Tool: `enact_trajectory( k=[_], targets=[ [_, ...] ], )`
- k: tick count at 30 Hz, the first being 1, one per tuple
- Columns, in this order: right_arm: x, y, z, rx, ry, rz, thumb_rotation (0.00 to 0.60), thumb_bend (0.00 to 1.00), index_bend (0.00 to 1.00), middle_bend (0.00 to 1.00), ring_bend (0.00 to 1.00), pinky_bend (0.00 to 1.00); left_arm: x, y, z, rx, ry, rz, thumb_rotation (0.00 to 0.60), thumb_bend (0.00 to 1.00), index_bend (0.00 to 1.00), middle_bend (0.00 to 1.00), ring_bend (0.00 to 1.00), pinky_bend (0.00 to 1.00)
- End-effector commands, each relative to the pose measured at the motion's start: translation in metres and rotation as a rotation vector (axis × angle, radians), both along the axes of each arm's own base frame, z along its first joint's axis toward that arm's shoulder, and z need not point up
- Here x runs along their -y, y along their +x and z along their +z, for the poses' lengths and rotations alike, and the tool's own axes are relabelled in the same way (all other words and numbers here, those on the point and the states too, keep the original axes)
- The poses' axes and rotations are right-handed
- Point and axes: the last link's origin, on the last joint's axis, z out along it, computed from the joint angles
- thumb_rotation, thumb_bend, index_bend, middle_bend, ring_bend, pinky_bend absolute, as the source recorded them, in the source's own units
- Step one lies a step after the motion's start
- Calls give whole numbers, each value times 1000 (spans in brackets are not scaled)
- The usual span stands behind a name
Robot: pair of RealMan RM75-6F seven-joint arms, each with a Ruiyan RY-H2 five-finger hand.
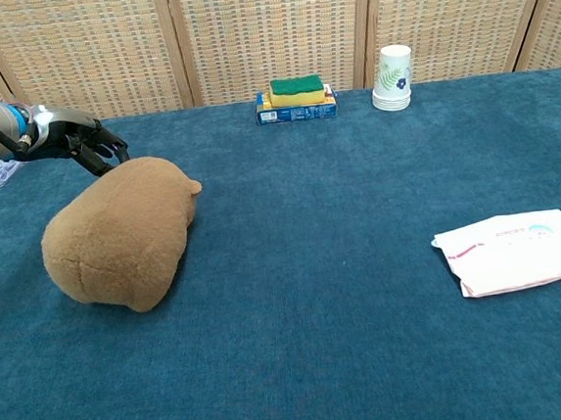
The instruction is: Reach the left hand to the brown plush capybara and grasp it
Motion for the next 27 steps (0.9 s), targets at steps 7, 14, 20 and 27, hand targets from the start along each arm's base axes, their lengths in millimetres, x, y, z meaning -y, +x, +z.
enact_trajectory(
  k=[7,14,20,27],
  targets=[
    [0,0,0,1,0,2,600,73,68,0,0,0,1,-3,1,1,-2,7,600,500,567,0,0,0],
    [0,0,0,1,1,1,600,72,70,0,0,0,1,-2,3,2,1,3,600,500,567,0,0,0],
    [0,2,0,2,-1,3,600,73,71,0,0,0,1,-1,6,3,6,-4,600,500,568,0,0,0],
    [-1,1,-1,-1,5,1,600,72,71,0,0,0,2,-5,8,2,9,3,600,500,568,0,0,0]
  ],
)
